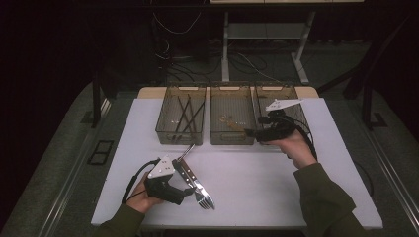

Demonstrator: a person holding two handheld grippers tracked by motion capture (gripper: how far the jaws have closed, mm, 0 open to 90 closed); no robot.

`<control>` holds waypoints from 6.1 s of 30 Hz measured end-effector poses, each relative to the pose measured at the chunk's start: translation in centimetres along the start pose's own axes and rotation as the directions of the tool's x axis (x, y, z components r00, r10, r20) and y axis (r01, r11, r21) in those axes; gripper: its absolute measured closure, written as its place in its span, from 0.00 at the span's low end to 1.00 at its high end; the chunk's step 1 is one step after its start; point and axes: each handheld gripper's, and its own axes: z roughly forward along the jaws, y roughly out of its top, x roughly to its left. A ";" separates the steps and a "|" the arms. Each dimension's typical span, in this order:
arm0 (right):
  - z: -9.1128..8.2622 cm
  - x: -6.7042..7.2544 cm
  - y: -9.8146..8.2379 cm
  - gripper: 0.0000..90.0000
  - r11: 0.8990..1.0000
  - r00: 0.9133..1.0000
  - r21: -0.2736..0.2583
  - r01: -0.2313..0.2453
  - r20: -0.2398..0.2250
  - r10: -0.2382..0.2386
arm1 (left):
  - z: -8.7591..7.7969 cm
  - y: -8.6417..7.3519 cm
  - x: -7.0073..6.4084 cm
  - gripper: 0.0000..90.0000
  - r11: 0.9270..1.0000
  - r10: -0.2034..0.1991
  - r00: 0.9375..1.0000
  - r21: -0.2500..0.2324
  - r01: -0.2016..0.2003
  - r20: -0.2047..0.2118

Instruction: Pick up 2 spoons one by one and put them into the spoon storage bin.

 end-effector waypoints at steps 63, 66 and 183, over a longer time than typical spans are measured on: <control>-6.0 2.8 -15.8 0.11 0.999 0.997 -0.022 0.044 0.057 -0.043 | -2.9 0.1 2.1 0.06 1.000 -0.020 0.995 -0.012 0.018 -0.094; -6.0 3.0 -15.7 0.11 0.998 0.997 -0.017 0.053 0.055 -0.052 | -3.9 -0.4 3.0 0.06 0.999 -0.051 0.990 -0.008 0.051 -0.129; -5.6 3.4 -15.6 0.11 0.995 0.994 0.012 0.097 0.057 -0.097 | -4.0 0.4 3.4 0.98 0.990 -0.139 0.984 0.024 0.142 -0.116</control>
